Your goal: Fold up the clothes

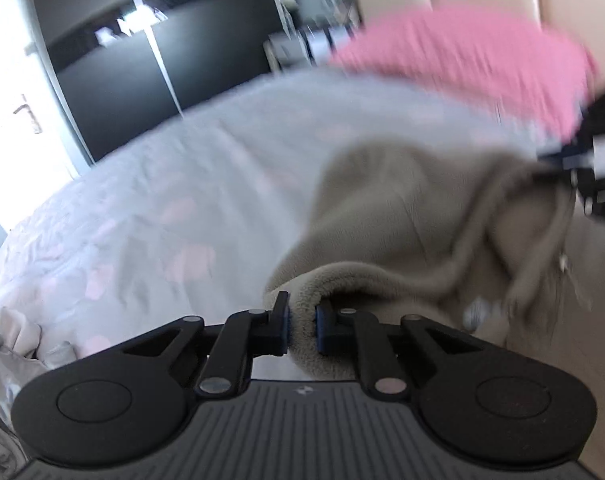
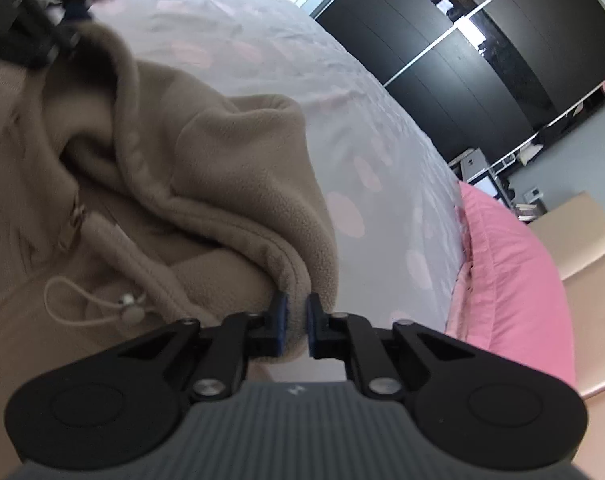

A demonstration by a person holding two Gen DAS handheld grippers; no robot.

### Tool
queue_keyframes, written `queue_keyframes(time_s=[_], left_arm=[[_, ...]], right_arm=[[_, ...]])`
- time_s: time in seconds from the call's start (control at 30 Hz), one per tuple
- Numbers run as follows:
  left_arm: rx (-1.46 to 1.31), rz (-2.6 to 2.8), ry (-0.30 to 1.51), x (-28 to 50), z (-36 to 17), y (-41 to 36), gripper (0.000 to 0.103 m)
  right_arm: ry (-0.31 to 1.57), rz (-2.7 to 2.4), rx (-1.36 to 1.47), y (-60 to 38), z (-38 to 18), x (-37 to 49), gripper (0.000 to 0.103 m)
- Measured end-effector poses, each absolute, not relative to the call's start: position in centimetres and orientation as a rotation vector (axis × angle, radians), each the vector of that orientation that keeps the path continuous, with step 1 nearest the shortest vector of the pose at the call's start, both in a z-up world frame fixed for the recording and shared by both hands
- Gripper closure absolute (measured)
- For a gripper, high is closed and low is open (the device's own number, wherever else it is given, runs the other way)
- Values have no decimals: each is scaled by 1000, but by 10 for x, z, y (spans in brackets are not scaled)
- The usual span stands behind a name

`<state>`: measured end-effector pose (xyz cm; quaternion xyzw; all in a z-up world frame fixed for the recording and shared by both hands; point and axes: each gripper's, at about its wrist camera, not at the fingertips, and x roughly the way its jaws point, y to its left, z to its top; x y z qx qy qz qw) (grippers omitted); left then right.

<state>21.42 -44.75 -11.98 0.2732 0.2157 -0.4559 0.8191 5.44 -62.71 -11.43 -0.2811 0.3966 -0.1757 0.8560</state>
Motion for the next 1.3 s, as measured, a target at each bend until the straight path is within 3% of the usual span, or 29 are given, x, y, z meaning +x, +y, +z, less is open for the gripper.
queue_keyframes(time_s=[0.1, 0.2, 0.4, 0.57, 0.7, 0.77, 0.8, 0.83, 0.87, 0.97, 1.03, 1.1, 1.2, 1.3], left_arm=[[370, -982, 256, 204, -92, -413, 94], [327, -914, 235, 206, -96, -407, 93], [580, -818, 608, 238, -173, -448, 93], [538, -845, 728, 254, -201, -439, 93], [544, -871, 682, 249, -195, -432, 93], [540, -905, 640, 243, -185, -425, 84], [532, -934, 608, 239, -176, -420, 72], [512, -969, 572, 233, -166, -412, 66], [491, -1005, 535, 227, -156, -404, 58], [382, -1084, 426, 217, -128, -395, 53], [337, -1046, 451, 223, -119, -410, 56], [303, -1025, 520, 230, -123, -430, 73], [339, -993, 609, 237, -146, -453, 90], [407, -959, 680, 238, -174, -461, 92]], right_arm=[[616, -469, -540, -629, -90, 34, 94], [446, -531, -507, -624, -77, 14, 94], [806, -435, -514, -634, -148, 46, 94], [866, -393, -461, -645, -177, 46, 94], [856, -378, -435, -650, -184, 42, 93], [817, -365, -427, -652, -175, 36, 90], [789, -362, -408, -654, -168, 30, 86], [760, -361, -384, -656, -160, 23, 75], [721, -357, -355, -657, -151, 15, 71], [610, -350, -290, -655, -127, 9, 70], [558, -357, -257, -652, -116, 17, 72], [531, -366, -218, -650, -110, 39, 78], [572, -374, -136, -644, -120, 65, 90], [636, -401, -76, -641, -140, 81, 91]])
